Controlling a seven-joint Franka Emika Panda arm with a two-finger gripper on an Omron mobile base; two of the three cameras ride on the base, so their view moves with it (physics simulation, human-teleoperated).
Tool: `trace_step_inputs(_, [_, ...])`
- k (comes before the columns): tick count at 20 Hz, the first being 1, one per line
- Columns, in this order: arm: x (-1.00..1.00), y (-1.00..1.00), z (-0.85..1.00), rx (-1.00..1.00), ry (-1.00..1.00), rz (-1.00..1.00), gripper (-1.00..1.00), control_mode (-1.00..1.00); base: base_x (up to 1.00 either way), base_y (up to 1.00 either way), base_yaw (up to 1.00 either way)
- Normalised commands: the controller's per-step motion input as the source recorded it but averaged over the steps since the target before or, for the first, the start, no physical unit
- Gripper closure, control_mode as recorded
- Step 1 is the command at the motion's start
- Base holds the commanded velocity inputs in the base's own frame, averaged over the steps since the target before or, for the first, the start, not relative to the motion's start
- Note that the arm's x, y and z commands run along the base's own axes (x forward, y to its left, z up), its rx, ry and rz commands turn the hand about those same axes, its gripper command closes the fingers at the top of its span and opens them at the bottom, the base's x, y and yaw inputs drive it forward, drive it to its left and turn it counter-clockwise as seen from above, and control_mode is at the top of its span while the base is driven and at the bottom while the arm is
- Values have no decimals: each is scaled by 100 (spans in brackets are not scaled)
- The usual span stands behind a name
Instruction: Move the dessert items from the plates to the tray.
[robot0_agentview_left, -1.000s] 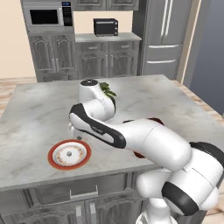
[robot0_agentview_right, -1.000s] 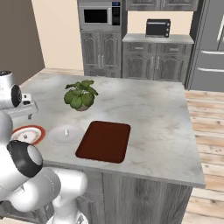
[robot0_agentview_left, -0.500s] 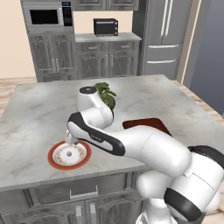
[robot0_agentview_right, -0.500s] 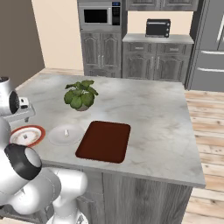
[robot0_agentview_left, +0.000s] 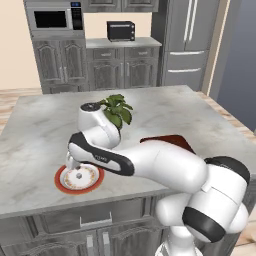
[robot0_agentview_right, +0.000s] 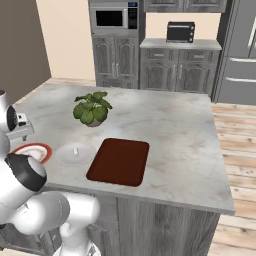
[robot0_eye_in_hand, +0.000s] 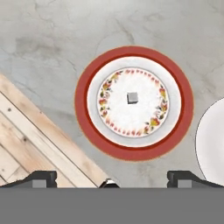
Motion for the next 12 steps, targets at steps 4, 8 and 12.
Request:
trace_step_inputs(4, [12, 6, -20, 0, 0, 0, -100, -100, 0, 0, 0])
trace_step_inputs(8, [11, 0, -6, 0, 2, 0, -100, -100, 0, 0, 0])
trace_step_inputs(12, [14, 0, -8, 0, 4, 0, -100, -100, 0, 0, 0])
